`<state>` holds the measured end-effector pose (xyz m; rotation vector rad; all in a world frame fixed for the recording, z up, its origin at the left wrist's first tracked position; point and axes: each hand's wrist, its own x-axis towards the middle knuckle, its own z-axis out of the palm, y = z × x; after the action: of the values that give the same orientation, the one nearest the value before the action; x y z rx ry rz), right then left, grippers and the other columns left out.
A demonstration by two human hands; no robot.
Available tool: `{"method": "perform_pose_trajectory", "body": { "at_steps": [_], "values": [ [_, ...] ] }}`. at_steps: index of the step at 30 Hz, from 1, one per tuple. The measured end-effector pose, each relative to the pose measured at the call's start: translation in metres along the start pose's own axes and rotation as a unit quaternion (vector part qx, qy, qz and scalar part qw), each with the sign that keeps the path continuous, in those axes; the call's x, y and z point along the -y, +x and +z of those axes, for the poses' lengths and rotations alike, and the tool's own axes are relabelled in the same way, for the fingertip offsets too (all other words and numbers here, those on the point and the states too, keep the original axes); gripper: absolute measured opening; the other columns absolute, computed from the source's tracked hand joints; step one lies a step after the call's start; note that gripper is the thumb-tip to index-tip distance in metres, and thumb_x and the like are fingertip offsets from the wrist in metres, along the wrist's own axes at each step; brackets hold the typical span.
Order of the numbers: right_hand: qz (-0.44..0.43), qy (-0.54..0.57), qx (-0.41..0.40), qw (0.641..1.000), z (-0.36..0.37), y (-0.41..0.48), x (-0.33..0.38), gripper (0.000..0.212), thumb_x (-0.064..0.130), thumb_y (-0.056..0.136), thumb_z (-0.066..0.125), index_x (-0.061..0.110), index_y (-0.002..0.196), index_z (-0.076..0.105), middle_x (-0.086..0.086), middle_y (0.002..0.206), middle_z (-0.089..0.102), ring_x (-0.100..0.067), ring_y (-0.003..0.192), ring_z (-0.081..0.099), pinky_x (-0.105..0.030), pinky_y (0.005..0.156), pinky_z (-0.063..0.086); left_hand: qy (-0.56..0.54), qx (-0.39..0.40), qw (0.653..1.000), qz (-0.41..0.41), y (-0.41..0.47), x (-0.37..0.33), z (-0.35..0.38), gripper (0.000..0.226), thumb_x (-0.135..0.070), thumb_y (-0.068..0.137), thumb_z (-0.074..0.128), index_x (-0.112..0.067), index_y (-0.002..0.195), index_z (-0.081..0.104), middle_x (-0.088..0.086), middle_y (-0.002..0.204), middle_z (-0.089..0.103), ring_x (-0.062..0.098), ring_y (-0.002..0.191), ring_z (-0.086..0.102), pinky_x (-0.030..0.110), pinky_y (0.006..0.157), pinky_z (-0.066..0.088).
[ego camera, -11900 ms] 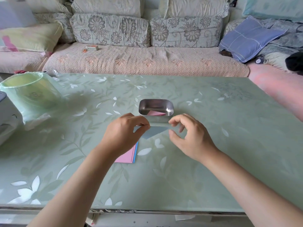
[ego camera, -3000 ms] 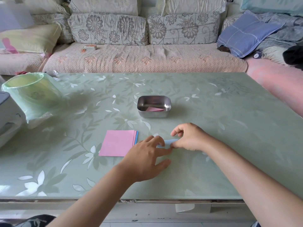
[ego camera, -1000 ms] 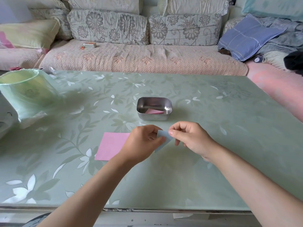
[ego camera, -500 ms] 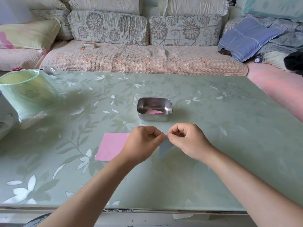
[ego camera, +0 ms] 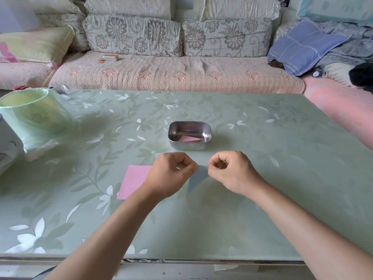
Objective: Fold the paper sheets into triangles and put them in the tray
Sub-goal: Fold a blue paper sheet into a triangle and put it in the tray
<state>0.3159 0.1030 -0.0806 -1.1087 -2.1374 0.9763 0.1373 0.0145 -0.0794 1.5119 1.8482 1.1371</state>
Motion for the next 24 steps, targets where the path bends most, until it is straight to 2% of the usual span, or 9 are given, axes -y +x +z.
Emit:
{"method": "perform_pose_trajectory", "body": {
  "at_steps": [5,9,12,16,20,22,24],
  "values": [
    [0.007,0.0,-0.014,1.0,-0.003,0.003,-0.006,0.014,0.019,0.075,0.069,0.023,0.063,0.065,0.014,0.056,0.06,-0.004,0.049,0.049,-0.016,0.051,0.042,0.007,-0.013,1.0,-0.003,0.005,0.006,-0.009,0.015,-0.023,0.087,0.067,-0.026,0.074,0.072,-0.02,0.076,0.072,-0.003,0.072,0.066,0.01,0.063,0.046],
    [0.029,-0.026,-0.025,0.999,-0.004,0.005,-0.013,0.011,0.02,0.074,0.068,0.022,0.063,0.064,0.013,0.056,0.061,-0.004,0.047,0.05,-0.016,0.049,0.042,0.012,-0.023,1.0,-0.015,0.007,0.009,-0.013,0.015,-0.023,0.087,0.065,-0.025,0.074,0.071,-0.016,0.075,0.072,0.002,0.068,0.065,0.014,0.061,0.046],
    [0.035,-0.012,-0.028,0.999,-0.008,0.005,-0.015,0.008,0.025,0.073,0.064,0.026,0.065,0.064,0.014,0.058,0.061,-0.005,0.049,0.051,-0.018,0.05,0.043,0.001,-0.024,0.999,-0.022,0.007,0.013,-0.016,0.014,-0.025,0.087,0.065,-0.026,0.075,0.071,-0.016,0.077,0.073,0.005,0.073,0.066,0.017,0.065,0.048],
    [0.005,0.035,0.012,0.999,-0.003,0.0,-0.01,0.007,0.033,0.081,0.068,0.033,0.074,0.068,0.02,0.064,0.062,-0.004,0.053,0.052,-0.015,0.052,0.041,-0.023,0.016,1.0,-0.012,0.003,0.011,-0.01,0.017,-0.025,0.088,0.065,-0.03,0.073,0.07,-0.016,0.076,0.072,0.003,0.068,0.063,0.024,0.068,0.05],
    [-0.015,-0.002,0.033,0.999,0.002,0.0,-0.009,0.018,0.03,0.088,0.072,0.034,0.071,0.068,0.013,0.056,0.06,-0.005,0.051,0.051,-0.021,0.054,0.043,-0.038,0.039,0.998,-0.013,0.003,0.008,-0.003,0.016,-0.021,0.088,0.062,-0.025,0.075,0.069,-0.006,0.074,0.071,0.009,0.064,0.057,0.039,0.07,0.054],
    [-0.025,-0.01,0.04,0.999,0.0,-0.001,-0.007,0.022,0.03,0.088,0.073,0.037,0.067,0.067,0.017,0.056,0.061,-0.001,0.051,0.051,-0.015,0.052,0.041,-0.02,0.037,0.999,0.002,0.001,0.008,-0.002,0.017,-0.02,0.088,0.062,-0.028,0.074,0.069,-0.011,0.074,0.071,0.006,0.065,0.06,0.029,0.066,0.052],
    [-0.038,-0.02,0.057,0.997,0.001,-0.003,-0.004,0.026,0.03,0.087,0.074,0.037,0.063,0.066,0.019,0.057,0.062,0.0,0.051,0.051,-0.012,0.052,0.039,0.024,0.038,0.998,0.033,-0.002,0.006,0.001,0.016,-0.023,0.087,0.065,-0.031,0.074,0.07,-0.019,0.073,0.07,-0.002,0.066,0.062,0.012,0.058,0.045]
  ]
}}
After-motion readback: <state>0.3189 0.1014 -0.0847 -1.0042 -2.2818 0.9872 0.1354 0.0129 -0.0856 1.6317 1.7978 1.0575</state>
